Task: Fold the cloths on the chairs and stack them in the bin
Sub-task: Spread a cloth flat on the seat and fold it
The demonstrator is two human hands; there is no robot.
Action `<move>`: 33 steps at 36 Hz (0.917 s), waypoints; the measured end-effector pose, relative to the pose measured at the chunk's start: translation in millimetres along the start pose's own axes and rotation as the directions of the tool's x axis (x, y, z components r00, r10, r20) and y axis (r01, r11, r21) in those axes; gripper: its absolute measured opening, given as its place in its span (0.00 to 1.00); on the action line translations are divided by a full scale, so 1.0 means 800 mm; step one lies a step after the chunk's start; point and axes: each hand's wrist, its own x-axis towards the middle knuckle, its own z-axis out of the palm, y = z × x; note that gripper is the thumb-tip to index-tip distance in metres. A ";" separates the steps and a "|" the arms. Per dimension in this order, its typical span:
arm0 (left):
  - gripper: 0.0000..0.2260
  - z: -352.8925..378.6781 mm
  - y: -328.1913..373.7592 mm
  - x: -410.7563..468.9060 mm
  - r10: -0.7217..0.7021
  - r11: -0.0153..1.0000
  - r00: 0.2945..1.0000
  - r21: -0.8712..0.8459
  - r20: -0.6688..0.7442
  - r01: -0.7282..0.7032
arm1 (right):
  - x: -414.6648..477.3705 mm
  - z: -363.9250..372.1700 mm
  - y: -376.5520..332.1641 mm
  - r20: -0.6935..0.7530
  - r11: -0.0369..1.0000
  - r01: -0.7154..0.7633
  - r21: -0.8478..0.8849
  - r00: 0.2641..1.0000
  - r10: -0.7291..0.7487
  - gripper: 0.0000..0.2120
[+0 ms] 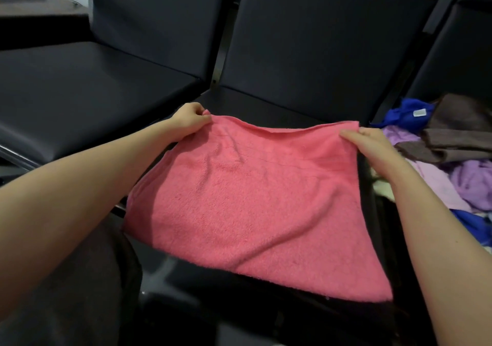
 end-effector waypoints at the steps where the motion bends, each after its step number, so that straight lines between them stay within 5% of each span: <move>1: 0.07 -0.001 0.000 -0.001 0.002 1.000 1.000 -0.006 -0.004 -0.002 | -0.003 -0.003 -0.002 -0.015 0.998 0.023 -0.051 1.000 -0.024 0.13; 9: 0.09 0.002 0.010 -0.004 -0.010 0.989 0.991 -0.150 -0.131 -0.010 | -0.030 -0.023 0.003 -0.057 0.965 0.089 -0.246 0.993 -0.106 0.11; 16: 0.03 -0.005 0.026 -0.011 0.118 0.990 0.976 -0.050 -0.183 -0.130 | -0.036 -0.023 -0.007 -0.285 0.972 0.205 -0.116 0.930 -0.231 0.10; 18: 0.08 -0.011 0.030 -0.014 0.147 0.989 0.977 -0.007 -0.154 -0.150 | -0.036 -0.022 -0.007 -0.224 0.972 0.217 -0.090 0.947 -0.232 0.20; 20: 0.13 -0.019 0.031 -0.016 0.166 0.984 0.982 0.086 -0.096 -0.157 | -0.035 -0.021 -0.003 -0.137 0.957 0.153 -0.247 0.972 -0.190 0.27; 22: 0.11 -0.026 0.030 -0.020 0.165 0.962 0.986 0.223 -0.018 -0.157 | -0.034 -0.022 0.001 -0.084 0.888 0.106 -0.447 0.984 -0.160 0.22; 26: 0.08 -0.039 0.037 -0.026 0.098 0.922 0.993 0.370 0.065 -0.115 | -0.044 -0.026 -0.008 -0.124 0.840 0.051 -0.540 0.982 -0.140 0.09; 29: 0.07 -0.040 0.056 -0.015 0.043 0.967 0.992 0.245 0.122 -0.072 | -0.047 -0.036 -0.025 -0.165 0.843 0.042 -0.537 0.974 -0.154 0.06; 33: 0.05 -0.064 0.082 0.007 0.055 0.931 0.961 0.333 0.273 -0.148 | -0.040 -0.053 -0.050 -0.265 0.926 -0.104 -0.363 0.964 0.005 0.09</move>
